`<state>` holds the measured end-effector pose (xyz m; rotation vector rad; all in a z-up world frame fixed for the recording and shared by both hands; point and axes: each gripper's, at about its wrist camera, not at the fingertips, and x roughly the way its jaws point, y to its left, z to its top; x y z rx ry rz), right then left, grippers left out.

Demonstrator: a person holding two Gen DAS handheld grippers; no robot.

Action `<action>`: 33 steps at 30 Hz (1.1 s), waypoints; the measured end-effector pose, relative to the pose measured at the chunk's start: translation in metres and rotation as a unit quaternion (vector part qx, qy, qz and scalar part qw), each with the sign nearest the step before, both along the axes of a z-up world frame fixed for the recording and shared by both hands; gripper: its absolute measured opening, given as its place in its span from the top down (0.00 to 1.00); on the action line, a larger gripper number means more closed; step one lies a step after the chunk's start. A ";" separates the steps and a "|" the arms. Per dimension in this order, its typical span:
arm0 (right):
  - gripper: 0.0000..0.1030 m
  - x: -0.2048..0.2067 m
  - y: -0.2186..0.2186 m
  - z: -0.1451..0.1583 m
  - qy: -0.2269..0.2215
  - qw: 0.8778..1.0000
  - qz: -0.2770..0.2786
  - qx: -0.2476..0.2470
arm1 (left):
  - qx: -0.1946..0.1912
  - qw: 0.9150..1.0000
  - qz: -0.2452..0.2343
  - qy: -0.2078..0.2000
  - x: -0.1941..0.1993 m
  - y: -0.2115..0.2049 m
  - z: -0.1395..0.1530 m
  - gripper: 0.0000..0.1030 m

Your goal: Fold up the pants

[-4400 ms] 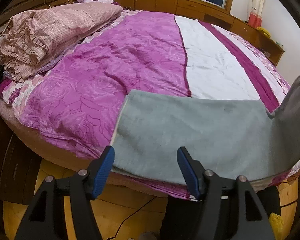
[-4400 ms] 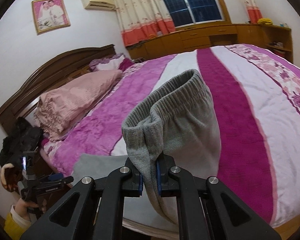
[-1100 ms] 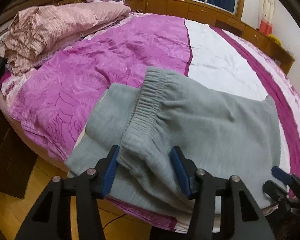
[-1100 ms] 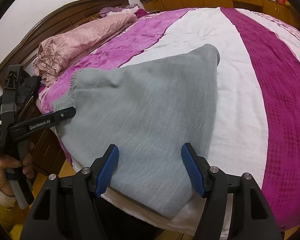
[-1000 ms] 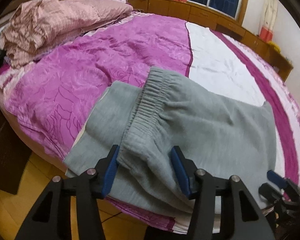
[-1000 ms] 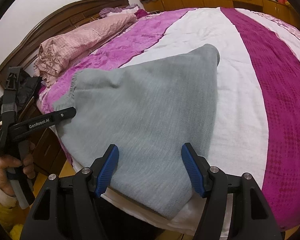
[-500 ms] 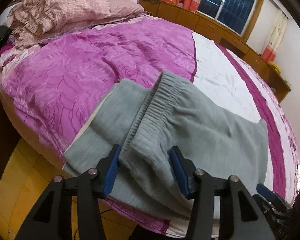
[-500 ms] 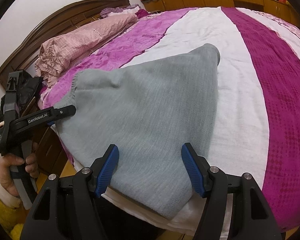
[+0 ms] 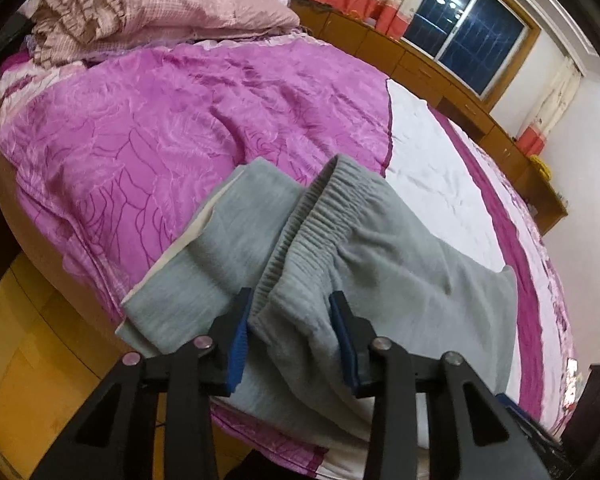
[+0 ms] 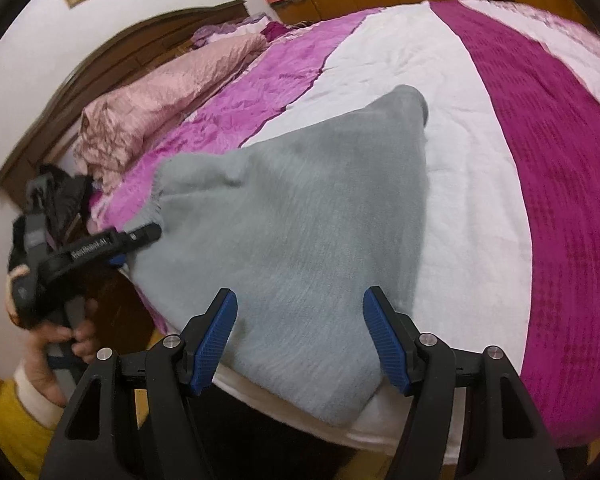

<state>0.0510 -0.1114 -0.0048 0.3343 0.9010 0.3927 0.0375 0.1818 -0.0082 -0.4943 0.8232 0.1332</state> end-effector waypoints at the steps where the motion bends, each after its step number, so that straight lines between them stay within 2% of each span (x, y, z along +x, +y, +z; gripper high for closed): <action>1: 0.42 0.000 -0.002 -0.001 0.002 1.000 -0.004 0.008 | 0.006 1.000 -0.001 0.000 0.001 -0.002 0.001 0.62; 4: 0.42 -0.001 -0.002 0.000 0.005 1.000 -0.007 0.010 | 0.028 1.000 -0.008 0.001 0.005 -0.007 0.001 0.61; 7: 0.42 -0.004 0.004 0.001 0.002 1.000 -0.006 -0.008 | 0.036 0.999 -0.006 0.003 0.005 -0.009 0.002 0.61; 10: 0.42 -0.007 0.006 0.003 0.000 1.000 -0.004 -0.024 | 0.070 0.998 -0.007 -0.001 0.001 -0.018 0.008 0.62; 16: 0.42 -0.011 0.000 0.007 0.007 1.000 -0.007 -0.013 | 0.119 0.992 -0.013 -0.036 -0.015 -0.036 0.024 0.64; 18: 0.42 -0.012 -0.004 0.008 0.010 1.000 -0.010 -0.004 | 0.112 0.992 -0.020 -0.047 -0.014 -0.035 0.026 0.67; 21: 0.42 -0.014 -0.009 0.008 0.013 1.000 -0.012 0.007 | 0.067 0.996 -0.021 -0.050 -0.009 -0.022 0.024 0.68; 27: 0.42 -0.014 -0.012 0.009 0.019 1.000 -0.013 0.016 | 0.026 0.999 -0.012 -0.022 -0.002 -0.009 0.007 0.67; 33: 0.42 -0.013 -0.011 0.010 0.019 1.000 -0.010 0.012 | 0.029 0.999 -0.014 -0.027 0.000 -0.010 0.004 0.69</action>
